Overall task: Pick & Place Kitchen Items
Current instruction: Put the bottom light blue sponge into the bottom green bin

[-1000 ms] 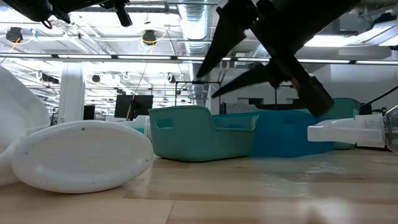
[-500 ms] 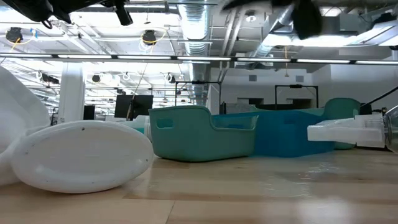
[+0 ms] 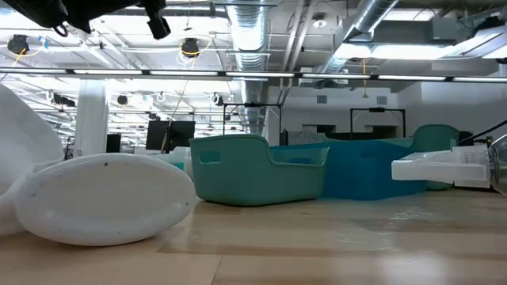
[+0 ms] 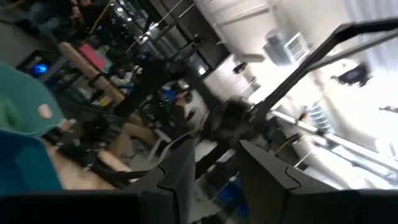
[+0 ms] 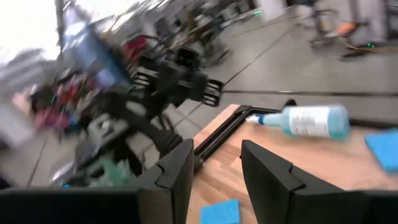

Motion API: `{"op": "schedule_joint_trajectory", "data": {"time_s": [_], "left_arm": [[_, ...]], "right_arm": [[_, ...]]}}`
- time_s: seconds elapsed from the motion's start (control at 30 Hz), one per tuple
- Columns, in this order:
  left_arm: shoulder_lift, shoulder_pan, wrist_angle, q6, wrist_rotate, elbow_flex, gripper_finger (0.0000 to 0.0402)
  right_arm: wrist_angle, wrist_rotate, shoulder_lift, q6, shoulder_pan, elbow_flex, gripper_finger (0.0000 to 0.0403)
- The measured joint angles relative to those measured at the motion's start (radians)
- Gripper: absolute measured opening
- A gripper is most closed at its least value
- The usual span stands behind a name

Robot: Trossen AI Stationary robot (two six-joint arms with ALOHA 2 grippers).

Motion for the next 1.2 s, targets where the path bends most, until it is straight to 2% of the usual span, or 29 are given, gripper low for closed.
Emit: {"op": "schedule_joint_trajectory", "data": {"time_s": [0.07, 0.17, 0.43, 0.57, 0.73, 0.83, 0.93, 1.07, 1.2], "left_arm": [[0.0, 0.0, -0.028, 0.042, 0.0, 0.0, 0.0115], [0.0, 0.0, -0.076, 0.102, 0.0, 0.0, 0.0115], [0.0, -0.003, -0.279, 0.173, 0.093, 0.0, 0.0115], [0.0, -0.027, -0.537, 0.228, 0.065, 0.038, 0.011], [0.048, -0.088, -0.823, 0.248, -0.135, 0.109, 0.0107], [0.108, -0.119, -0.932, 0.247, -0.195, 0.177, 0.0107], [0.202, -0.151, -1.093, 0.247, -0.21, 0.269, 0.0107], [0.337, -0.183, -1.401, 0.254, -0.209, 0.389, 0.0107], [0.445, -0.198, -1.638, 0.269, -0.197, 0.43, 0.0107]], "right_arm": [[-0.021, -0.072, -0.059, -0.106, -0.013, 0.0, 0.0127], [-0.09, -0.135, -0.134, -0.177, -0.035, 0.0, 0.0127], [-0.412, -0.122, -0.285, -0.101, -0.042, 0.0, 0.0127], [-0.545, -0.131, -0.355, -0.052, -0.027, 0.0, 0.0127], [-0.67, -0.14, -0.44, -0.012, 0.02, 0.0, 0.0127], [-0.717, -0.138, -0.484, -0.011, 0.064, 0.0, 0.0127], [-0.76, -0.139, -0.511, -0.011, 0.113, 0.0, 0.0127], [-0.812, -0.135, -0.538, -0.013, 0.171, 0.0, 0.0127], [-0.839, -0.133, -0.552, 0.0, 0.218, 0.0, 0.0127]]}}
